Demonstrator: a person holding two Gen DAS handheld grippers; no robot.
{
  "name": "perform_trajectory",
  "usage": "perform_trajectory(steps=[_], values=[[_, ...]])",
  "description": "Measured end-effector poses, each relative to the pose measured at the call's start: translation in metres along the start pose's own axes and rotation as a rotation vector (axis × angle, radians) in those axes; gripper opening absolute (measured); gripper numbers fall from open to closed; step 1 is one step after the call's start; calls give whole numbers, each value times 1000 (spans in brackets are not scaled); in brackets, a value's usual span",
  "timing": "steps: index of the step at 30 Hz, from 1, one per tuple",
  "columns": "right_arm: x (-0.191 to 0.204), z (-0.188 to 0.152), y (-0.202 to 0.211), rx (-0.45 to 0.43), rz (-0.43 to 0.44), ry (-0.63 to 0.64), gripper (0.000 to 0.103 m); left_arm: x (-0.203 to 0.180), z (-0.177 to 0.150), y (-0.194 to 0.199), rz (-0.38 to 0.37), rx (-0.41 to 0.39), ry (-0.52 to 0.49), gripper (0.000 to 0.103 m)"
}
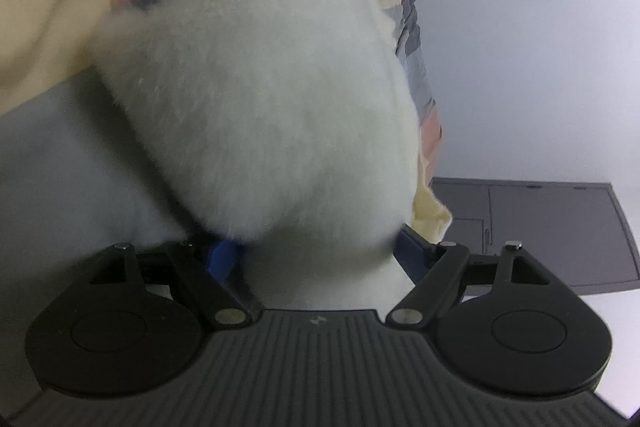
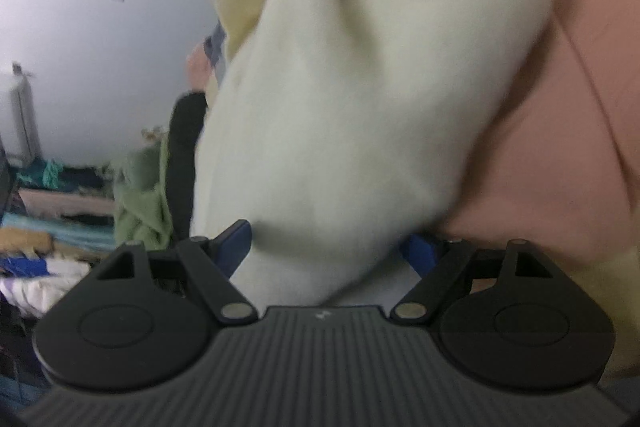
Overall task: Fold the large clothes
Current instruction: 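Grasp the sweater end with both grippers and lift it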
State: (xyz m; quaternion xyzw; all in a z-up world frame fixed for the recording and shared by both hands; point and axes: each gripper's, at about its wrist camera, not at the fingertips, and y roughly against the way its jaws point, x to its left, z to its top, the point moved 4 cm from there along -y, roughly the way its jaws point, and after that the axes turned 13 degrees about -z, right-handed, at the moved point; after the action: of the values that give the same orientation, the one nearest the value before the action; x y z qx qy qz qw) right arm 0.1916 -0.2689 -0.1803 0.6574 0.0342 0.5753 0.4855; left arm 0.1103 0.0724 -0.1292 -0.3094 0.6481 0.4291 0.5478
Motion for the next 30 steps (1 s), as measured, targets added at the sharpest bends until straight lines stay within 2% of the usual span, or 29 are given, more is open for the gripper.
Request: perform_trajectory(steps=[5, 10, 12, 15, 17, 20, 23, 26, 30], values=[[-3, 1, 2, -44, -6, -14, 83, -3, -4, -4, 25, -63, -53, 82], [-11, 9, 8, -94, -29, -61, 77, -8, -6, -4, 31, -87, -78, 65], [-21, 17, 16, -142, -52, -108, 77, -8, -5, -3, 21, -89, -67, 62], [-34, 32, 40, -278, -129, -155, 77, -9, -5, -1, 18, -80, -76, 61], [-42, 42, 53, -319, -125, -196, 77, -8, -4, -3, 11, -73, -63, 61], [-49, 42, 53, -287, -103, -236, 76, -2, 4, -2, 6, -61, -38, 63], [-45, 33, 50, -261, -98, -209, 77, 3, 3, 4, 19, -53, -10, 70], [-37, 20, 37, -178, -67, -196, 76, 2, 3, 9, 23, -60, 3, 78], [-19, 7, 11, -42, -5, -133, 77, 5, 4, 15, 4, -63, 33, 78]])
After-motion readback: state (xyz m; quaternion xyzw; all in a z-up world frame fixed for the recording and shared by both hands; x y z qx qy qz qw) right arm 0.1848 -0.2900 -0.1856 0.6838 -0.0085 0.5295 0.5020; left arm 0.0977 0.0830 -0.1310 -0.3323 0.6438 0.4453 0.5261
